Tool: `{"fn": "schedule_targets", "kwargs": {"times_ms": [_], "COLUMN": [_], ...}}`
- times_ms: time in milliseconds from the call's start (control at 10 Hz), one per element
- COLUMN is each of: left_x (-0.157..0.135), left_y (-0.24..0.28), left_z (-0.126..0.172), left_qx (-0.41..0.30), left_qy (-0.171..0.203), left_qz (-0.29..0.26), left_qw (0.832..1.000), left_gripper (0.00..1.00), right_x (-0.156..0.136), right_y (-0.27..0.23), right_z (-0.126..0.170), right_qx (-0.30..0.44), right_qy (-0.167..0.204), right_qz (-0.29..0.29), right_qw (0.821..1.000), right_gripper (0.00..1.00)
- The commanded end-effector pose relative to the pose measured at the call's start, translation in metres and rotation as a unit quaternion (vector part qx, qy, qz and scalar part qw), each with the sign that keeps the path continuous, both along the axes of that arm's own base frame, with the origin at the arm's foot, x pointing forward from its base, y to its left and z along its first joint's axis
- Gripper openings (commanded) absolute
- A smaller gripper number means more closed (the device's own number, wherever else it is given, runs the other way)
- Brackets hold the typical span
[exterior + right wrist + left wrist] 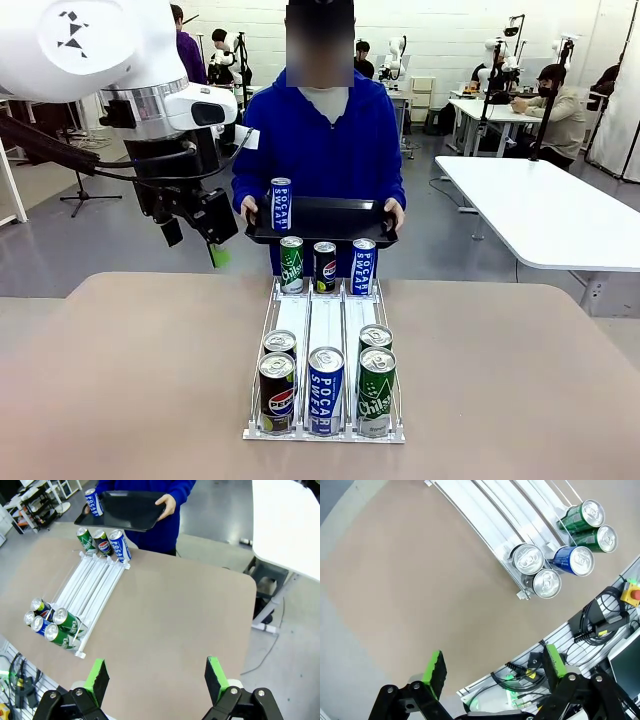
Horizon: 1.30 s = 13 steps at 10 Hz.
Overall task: Retrieve and hand over the desired beverage to the person.
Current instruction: Pick up another can of the same type that the person held from the Automatic Can Dispenser.
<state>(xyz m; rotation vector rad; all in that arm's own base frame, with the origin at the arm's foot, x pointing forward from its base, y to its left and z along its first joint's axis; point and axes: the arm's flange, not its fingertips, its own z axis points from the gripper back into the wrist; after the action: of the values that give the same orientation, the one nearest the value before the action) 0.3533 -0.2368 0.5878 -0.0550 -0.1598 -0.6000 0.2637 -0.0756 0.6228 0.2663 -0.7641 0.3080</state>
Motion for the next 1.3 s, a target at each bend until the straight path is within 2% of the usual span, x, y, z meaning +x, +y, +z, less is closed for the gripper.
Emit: {"fn": "schedule_targets", "kwargs": {"times_ms": [0, 100, 200, 300, 400, 500, 700, 1000, 1200], "left_x": [-0.004, 0.000, 0.002, 0.004, 0.000, -0.004, -0.006, -0.017, -0.015], "left_y": [-0.002, 0.000, -0.012, -0.030, -0.047, -0.060, -0.075, -0.081, -0.081], "left_z": [-0.003, 0.000, -0.012, -0.032, -0.053, -0.069, -0.093, -0.118, -0.107], "left_qx": [0.004, 0.000, -0.019, -0.029, -0.012, -0.007, -0.010, 0.014, -0.010], "left_qy": [0.003, 0.000, 0.025, 0.033, 0.029, 0.017, 0.008, 0.016, 0.029], "left_qz": [-0.002, 0.000, 0.051, 0.177, 0.270, 0.319, 0.342, 0.331, 0.341], "left_qw": [1.000, 1.000, 0.998, 0.983, 0.962, 0.948, 0.939, 0.943, 0.940], "left_gripper": [1.00, 1.00, 1.00, 1.00, 1.00, 1.00, 1.00, 1.00, 1.00], "right_x": [0.002, 0.002, 0.002, 0.002, 0.002, 0.002, 0.002, 0.002, 0.002], "right_y": [0.002, 0.002, 0.002, 0.002, 0.002, 0.002, 0.002, 0.002, 0.002], "right_z": [-0.004, -0.004, -0.004, -0.004, -0.004, -0.004, -0.004, -0.004, -0.004], "right_qx": [0.003, 0.003, 0.003, 0.003, 0.003, 0.003, 0.003, 0.003, 0.003], "right_qy": [-0.008, -0.008, -0.008, -0.008, -0.008, -0.008, -0.008, -0.008, -0.008], "right_qz": [0.003, 0.003, 0.003, 0.003, 0.003, 0.003, 0.003, 0.003, 0.003], "right_qw": [1.000, 1.000, 1.000, 1.000, 1.000, 1.000, 1.000, 1.000, 1.000], "right_gripper": [1.00, 1.00, 1.00, 1.00, 1.00, 1.00, 1.00, 1.00, 1.00]}}
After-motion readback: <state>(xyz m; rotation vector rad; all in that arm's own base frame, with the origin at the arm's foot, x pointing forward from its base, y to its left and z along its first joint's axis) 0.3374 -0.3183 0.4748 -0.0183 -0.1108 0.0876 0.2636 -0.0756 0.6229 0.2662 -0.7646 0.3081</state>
